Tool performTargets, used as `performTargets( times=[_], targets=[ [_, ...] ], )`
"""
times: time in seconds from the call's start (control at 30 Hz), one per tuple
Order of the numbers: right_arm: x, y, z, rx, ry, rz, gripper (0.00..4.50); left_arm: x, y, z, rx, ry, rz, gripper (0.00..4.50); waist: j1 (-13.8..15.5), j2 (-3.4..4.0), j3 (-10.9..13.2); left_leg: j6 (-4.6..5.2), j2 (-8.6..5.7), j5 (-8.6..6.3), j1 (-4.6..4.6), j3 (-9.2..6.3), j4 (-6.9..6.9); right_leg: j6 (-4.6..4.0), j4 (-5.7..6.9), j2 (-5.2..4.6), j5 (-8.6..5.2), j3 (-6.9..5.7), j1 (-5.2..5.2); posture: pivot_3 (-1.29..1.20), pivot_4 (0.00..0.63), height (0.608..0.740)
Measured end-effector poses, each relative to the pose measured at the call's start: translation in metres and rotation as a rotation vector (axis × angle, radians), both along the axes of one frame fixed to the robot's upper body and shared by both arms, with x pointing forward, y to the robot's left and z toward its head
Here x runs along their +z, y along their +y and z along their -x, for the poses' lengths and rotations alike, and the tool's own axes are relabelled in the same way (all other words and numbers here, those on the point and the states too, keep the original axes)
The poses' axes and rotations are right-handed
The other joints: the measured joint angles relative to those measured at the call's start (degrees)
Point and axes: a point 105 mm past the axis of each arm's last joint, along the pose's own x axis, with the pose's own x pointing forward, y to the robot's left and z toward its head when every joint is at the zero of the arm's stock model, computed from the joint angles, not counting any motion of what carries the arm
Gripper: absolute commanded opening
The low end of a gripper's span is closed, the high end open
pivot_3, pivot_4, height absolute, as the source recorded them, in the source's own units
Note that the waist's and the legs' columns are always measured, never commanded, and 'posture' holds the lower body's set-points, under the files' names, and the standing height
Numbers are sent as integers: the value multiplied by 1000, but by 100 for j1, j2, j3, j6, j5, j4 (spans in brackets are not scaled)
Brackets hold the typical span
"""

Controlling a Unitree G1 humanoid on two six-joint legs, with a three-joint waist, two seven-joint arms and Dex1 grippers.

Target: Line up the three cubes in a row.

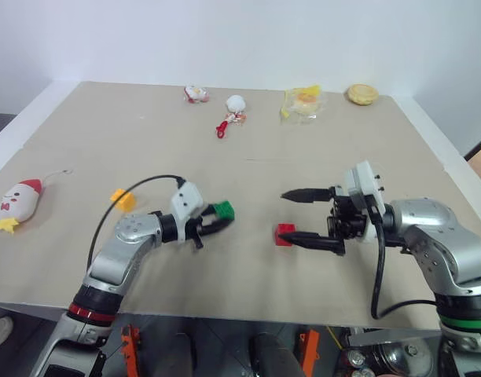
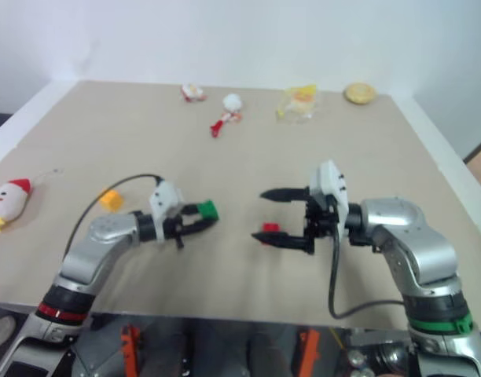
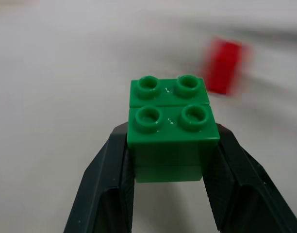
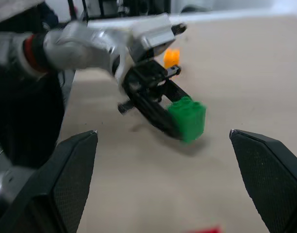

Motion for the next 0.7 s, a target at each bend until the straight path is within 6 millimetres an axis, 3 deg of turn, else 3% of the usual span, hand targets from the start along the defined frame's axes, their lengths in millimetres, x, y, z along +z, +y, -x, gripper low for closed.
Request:
performTargets(
  times=[0.17,0.43,0.7],
  targets=[
    [-4,-17,4,-69,2,37,4500,-6,-12,-5,-162,11,-63,1342,6,-1,1,2,1,1,0,-3,7,1,0,1,3,-3,4,0,150,738],
    [-4,-21,7,-119,-13,48,4500,-20,-37,-8,-283,30,-95,1342,1,-1,1,10,0,-4,-3,-3,4,7,0,4,-2,1,1,0,150,738],
    [-1,-22,8,-131,-21,48,4500,-21,-37,-11,-298,-3,-120,1342,2,-1,1,11,0,-3,-1,-4,8,8,0,3,1,1,5,0,150,738]
  ],
)
